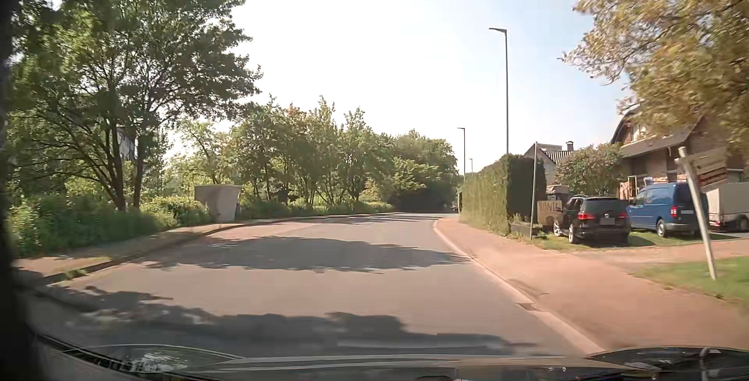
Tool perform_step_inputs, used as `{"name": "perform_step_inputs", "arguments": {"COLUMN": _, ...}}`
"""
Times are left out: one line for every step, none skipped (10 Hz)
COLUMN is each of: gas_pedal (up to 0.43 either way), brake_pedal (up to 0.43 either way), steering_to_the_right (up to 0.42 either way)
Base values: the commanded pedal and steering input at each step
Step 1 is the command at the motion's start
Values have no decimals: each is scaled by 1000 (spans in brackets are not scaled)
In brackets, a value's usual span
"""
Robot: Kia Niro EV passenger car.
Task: Follow the waypoints while adhering to traffic rules and regulations
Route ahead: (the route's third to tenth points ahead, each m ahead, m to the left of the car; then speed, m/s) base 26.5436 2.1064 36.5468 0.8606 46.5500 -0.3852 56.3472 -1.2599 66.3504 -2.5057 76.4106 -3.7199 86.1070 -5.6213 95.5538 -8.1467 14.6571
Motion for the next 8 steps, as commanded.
{"name": "perform_step_inputs", "arguments": {"gas_pedal": 177, "brake_pedal": 0, "steering_to_the_right": 4}}
{"name": "perform_step_inputs", "arguments": {"gas_pedal": 177, "brake_pedal": 0, "steering_to_the_right": 4}}
{"name": "perform_step_inputs", "arguments": {"gas_pedal": 177, "brake_pedal": 0, "steering_to_the_right": 5}}
{"name": "perform_step_inputs", "arguments": {"gas_pedal": 177, "brake_pedal": 0, "steering_to_the_right": 4}}
{"name": "perform_step_inputs", "arguments": {"gas_pedal": 177, "brake_pedal": 0, "steering_to_the_right": 4}}
{"name": "perform_step_inputs", "arguments": {"gas_pedal": 177, "brake_pedal": 0, "steering_to_the_right": 4}}
{"name": "perform_step_inputs", "arguments": {"gas_pedal": 177, "brake_pedal": 0, "steering_to_the_right": 4}}
{"name": "perform_step_inputs", "arguments": {"gas_pedal": 177, "brake_pedal": 0, "steering_to_the_right": 4}}
